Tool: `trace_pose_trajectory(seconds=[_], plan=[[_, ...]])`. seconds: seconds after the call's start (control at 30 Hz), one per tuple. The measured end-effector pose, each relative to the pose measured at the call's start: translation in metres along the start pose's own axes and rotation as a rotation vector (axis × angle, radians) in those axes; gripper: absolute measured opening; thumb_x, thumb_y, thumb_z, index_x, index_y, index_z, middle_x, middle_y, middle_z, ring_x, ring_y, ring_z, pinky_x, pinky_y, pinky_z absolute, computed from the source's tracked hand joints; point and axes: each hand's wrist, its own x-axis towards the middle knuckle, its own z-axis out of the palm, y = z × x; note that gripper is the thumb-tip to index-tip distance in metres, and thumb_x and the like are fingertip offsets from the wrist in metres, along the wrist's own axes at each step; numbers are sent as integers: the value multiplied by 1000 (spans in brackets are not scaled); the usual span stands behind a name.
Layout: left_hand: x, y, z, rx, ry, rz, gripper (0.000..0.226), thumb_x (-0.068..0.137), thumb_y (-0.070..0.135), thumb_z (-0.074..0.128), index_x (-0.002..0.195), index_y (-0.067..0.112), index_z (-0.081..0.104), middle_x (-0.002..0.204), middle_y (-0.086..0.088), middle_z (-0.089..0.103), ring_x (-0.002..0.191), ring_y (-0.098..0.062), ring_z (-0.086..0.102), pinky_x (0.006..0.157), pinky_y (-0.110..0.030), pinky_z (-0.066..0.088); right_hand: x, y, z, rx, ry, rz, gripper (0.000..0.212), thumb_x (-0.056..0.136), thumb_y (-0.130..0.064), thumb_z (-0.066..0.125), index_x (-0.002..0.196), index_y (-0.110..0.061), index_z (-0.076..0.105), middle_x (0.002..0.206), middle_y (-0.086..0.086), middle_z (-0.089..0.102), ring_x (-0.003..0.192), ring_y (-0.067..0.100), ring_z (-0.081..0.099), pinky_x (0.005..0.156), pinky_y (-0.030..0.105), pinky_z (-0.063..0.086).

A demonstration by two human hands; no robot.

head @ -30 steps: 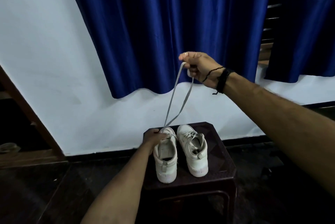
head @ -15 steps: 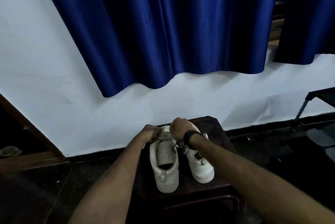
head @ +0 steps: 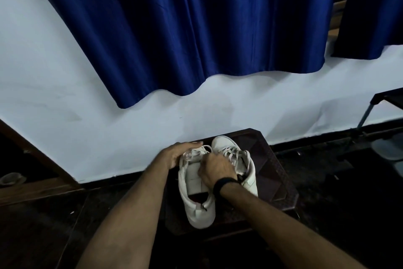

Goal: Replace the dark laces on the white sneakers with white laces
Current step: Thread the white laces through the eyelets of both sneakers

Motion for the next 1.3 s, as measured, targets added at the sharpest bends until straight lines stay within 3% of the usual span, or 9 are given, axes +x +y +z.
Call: trace_pose_trajectory(seconds=[0.13, 0.2, 0.33, 0.57, 0.7, 0.8, 1.03, 1.13, 1.3], plan=[[-9, -4, 11, 27, 100, 122, 55, 54, 53, 87, 96, 18, 79, 100, -7, 76, 100, -25, 70, 100, -44, 50, 34, 1, -9, 93, -229, 79, 38, 86, -18, 58, 121, -3, 59, 126, 18, 61, 118, 30, 58, 93, 34, 47], [-23, -4, 15, 6, 93, 193, 15, 75, 27, 79, 88, 19, 80, 98, -8, 76, 98, -24, 70, 99, -40, 51, 46, -2, -16, 33, -328, 5, 44, 92, -20, 57, 132, -2, 51, 135, 18, 55, 125, 30, 52, 98, 34, 43], [-35, -14, 5, -50, 149, 207, 38, 79, -14, 58, 99, 13, 75, 95, -9, 74, 86, -20, 68, 80, -27, 55, 61, 2, -30, -142, -424, -146, 41, 96, -18, 54, 130, 4, 53, 135, 20, 55, 125, 30, 52, 97, 32, 41], [-32, -16, -5, 174, 498, 311, 21, 74, 2, 72, 73, 22, 74, 75, 0, 73, 74, -12, 67, 77, -23, 52, 79, 12, -33, -263, -171, -220, 34, 92, -18, 46, 122, -6, 57, 125, 22, 55, 114, 38, 57, 90, 40, 48], [-36, 4, 5, 105, 306, 359, 35, 61, 1, 65, 92, 14, 74, 80, -2, 72, 72, -14, 64, 70, -25, 51, 92, -6, -57, -65, -36, -267, 28, 88, -14, 47, 112, -10, 61, 114, 21, 61, 102, 39, 61, 84, 39, 52], [-35, 14, 11, 203, 169, 390, 30, 66, -9, 65, 79, 17, 71, 71, 5, 67, 69, -10, 60, 63, -17, 47, 97, -22, -71, -19, 16, -371, 24, 84, -7, 47, 102, -15, 61, 105, 16, 64, 93, 36, 61, 78, 39, 52], [-10, 15, 17, 780, 403, 357, 23, 82, 40, 73, 100, 25, 75, 109, -3, 72, 108, -21, 65, 78, -20, 42, 98, -30, -65, 95, 57, -512, 31, 76, 2, 45, 94, -19, 59, 95, 4, 68, 86, 26, 62, 76, 41, 53], [-5, 16, 23, 788, 331, 413, 12, 81, 29, 76, 85, 18, 72, 94, -1, 71, 102, -22, 67, 70, -16, 43, 103, -27, -60, 156, 67, -530, 28, 79, 0, 47, 92, -21, 59, 93, 2, 69, 84, 25, 62, 76, 40, 53], [-2, 29, 17, 617, 474, 338, 28, 97, 19, 47, 110, 6, 68, 110, -16, 69, 103, -31, 65, 80, -29, 46, 114, -16, -58, 273, 63, -482, 26, 82, 0, 48, 89, -24, 59, 91, 0, 69, 81, 20, 61, 75, 33, 52]])
